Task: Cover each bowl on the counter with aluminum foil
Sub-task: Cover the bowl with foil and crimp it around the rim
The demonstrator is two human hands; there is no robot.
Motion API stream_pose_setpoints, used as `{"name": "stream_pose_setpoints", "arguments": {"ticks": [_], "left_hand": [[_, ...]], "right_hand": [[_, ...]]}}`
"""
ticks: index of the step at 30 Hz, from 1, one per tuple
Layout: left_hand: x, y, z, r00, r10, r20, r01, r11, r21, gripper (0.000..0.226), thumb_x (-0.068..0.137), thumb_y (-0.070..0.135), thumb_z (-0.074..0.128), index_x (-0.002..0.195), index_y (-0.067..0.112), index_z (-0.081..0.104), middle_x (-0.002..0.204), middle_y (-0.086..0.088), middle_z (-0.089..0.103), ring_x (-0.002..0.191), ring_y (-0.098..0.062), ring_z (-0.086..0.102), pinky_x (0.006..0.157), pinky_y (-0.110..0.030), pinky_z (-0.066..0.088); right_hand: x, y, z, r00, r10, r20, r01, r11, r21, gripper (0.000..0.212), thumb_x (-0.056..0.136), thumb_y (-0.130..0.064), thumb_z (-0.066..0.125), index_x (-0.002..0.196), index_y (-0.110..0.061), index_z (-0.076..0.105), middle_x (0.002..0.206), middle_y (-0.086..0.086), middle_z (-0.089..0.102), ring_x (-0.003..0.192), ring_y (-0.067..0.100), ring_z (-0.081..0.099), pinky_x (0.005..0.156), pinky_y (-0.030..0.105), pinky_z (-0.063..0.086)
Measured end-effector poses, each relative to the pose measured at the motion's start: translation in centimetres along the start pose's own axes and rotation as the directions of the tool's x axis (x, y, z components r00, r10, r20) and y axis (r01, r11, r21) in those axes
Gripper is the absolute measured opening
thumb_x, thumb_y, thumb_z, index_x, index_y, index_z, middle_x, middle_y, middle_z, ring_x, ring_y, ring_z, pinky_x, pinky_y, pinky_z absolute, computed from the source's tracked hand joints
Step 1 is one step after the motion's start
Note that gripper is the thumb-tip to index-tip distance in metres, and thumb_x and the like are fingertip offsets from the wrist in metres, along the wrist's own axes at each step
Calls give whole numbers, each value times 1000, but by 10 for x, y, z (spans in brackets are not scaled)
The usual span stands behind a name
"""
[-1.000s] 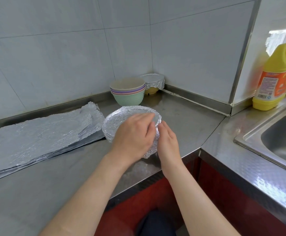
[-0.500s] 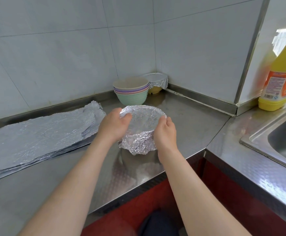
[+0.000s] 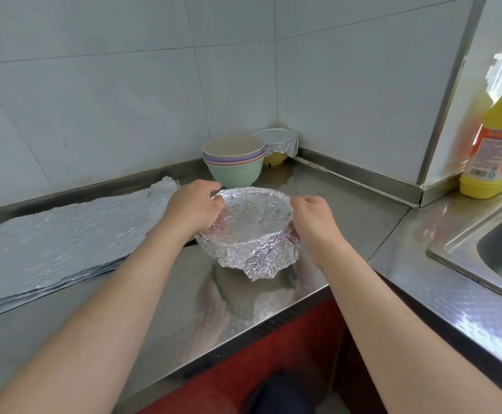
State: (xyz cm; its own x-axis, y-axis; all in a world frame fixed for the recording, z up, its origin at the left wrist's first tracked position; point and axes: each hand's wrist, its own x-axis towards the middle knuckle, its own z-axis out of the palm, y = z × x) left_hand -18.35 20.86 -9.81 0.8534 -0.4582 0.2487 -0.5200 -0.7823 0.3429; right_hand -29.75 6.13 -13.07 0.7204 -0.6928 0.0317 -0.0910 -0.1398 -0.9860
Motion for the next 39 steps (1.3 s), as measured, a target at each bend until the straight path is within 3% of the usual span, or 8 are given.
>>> {"name": "stream_pose_setpoints", "arguments": {"ticks": [5,19,25,31,32,33,35,39], "left_hand": [[19,-2,11,997,80,-16,-80,997,22,15,94,18,46,81,20,54,88,-7,73,97,-28,64,85,-39,51],[21,-4,11,993,8,-114,-6,1000,19,25,79,7,53,63,24,60,65,5,54,64,-18,45,61,-27,40],[16,-14,5,993,-97,-69,88,988,-126,16,85,28,65,79,22,78,83,3,73,86,-20,63,74,-29,47],[8,-14,2,988,-148,-54,141,984,-110,23,80,21,61,59,23,69,61,7,65,79,-18,62,59,-24,38],[7,-15,1,987,-158,-39,154,984,-93,20,79,21,60,62,23,70,64,8,66,81,-19,63,58,-24,39],[3,-15,-1,987,-160,-25,158,985,-62,15,79,23,60,72,26,72,75,9,70,88,-20,64,62,-24,42],[-7,-15,-8,988,-135,-69,137,990,27,27,83,29,59,107,33,69,108,8,69,107,-22,61,80,-31,47],[-45,6,-16,976,84,-201,-129,967,-222,24,90,28,59,111,33,69,106,10,70,94,-10,62,83,-24,43]], "right_hand": [[7,5,8,1000,12,27,-10,998,-62,34,99,-12,35,68,-18,23,64,1,20,54,15,18,48,28,15],[11,-2,-1,993,28,114,-8,985,-174,27,96,-5,33,72,-15,28,63,2,18,52,14,15,37,21,12],[17,-8,-6,995,-14,100,47,939,-341,39,98,-20,42,61,-14,31,56,1,29,49,18,24,49,27,21],[17,-12,-5,991,24,131,18,950,-312,25,96,-11,42,73,-5,51,62,6,33,53,17,26,51,26,21],[15,-13,-7,988,14,152,28,962,-270,19,97,-13,42,86,-6,27,63,6,32,53,16,26,53,27,21],[11,-13,-10,986,17,168,20,975,-220,38,99,-16,41,114,18,46,61,4,31,53,14,26,54,28,22],[3,-11,-19,979,-15,205,50,985,-167,32,103,-27,38,99,-9,63,62,-2,36,55,11,35,61,27,31],[-15,10,-41,980,-66,190,80,994,-69,44,102,-38,39,140,-17,46,134,-8,51,125,14,50,108,35,37]]}}
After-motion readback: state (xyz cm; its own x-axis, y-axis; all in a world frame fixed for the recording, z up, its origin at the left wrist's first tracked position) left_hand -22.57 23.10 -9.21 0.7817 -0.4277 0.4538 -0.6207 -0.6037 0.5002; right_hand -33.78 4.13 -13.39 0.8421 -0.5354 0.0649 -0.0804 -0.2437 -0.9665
